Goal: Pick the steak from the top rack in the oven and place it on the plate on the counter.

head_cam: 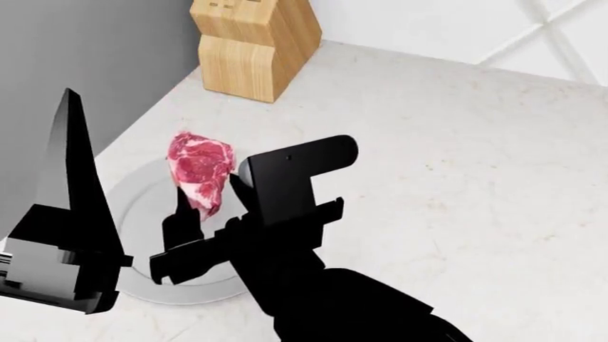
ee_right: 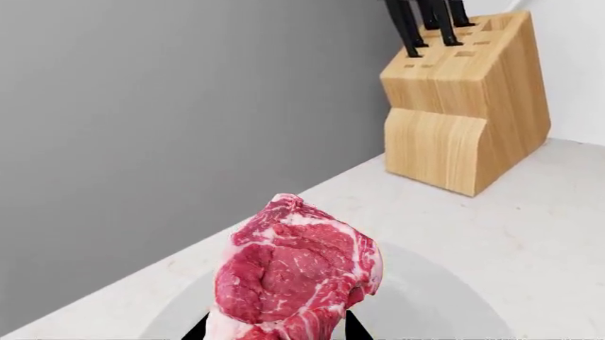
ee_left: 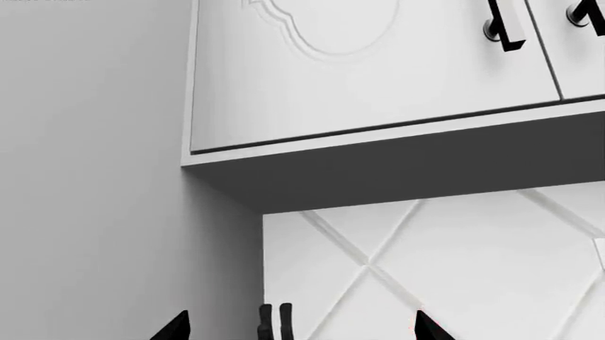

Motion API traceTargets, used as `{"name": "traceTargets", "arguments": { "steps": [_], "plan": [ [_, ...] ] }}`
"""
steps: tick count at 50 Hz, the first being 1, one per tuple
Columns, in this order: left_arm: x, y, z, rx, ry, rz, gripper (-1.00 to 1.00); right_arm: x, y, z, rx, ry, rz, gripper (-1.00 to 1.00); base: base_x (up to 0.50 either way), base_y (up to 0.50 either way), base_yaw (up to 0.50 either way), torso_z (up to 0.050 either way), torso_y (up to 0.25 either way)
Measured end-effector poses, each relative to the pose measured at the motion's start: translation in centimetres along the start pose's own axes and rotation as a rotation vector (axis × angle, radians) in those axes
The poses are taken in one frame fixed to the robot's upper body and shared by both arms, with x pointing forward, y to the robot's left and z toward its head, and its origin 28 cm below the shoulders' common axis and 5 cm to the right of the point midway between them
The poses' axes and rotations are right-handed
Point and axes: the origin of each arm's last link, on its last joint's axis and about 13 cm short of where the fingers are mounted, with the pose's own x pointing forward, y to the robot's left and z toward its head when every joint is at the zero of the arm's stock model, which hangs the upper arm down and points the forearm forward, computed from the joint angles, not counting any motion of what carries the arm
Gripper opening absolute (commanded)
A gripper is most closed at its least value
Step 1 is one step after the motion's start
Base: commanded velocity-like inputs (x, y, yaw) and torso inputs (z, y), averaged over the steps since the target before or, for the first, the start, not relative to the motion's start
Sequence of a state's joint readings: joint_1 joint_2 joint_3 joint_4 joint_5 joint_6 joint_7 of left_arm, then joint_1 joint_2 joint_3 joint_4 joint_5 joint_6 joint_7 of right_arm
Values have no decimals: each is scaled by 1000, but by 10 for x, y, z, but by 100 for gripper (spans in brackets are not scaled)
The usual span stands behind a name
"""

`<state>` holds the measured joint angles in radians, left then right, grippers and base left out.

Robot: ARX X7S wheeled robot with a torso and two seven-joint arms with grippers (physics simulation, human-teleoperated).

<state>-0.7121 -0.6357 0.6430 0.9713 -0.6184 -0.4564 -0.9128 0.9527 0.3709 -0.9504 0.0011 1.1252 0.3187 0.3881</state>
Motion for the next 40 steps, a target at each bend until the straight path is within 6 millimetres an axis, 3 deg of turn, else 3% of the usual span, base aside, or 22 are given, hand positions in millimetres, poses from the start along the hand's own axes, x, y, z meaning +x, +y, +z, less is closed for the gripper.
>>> {"name": "traceTargets", "arguments": {
  "steps": [40],
  "plan": [
    [-1, 1, -1, -1, 0, 3, 100, -1, 2, -10, 7, 31, 11, -100, 0, 0, 0, 0, 0]
  ]
}}
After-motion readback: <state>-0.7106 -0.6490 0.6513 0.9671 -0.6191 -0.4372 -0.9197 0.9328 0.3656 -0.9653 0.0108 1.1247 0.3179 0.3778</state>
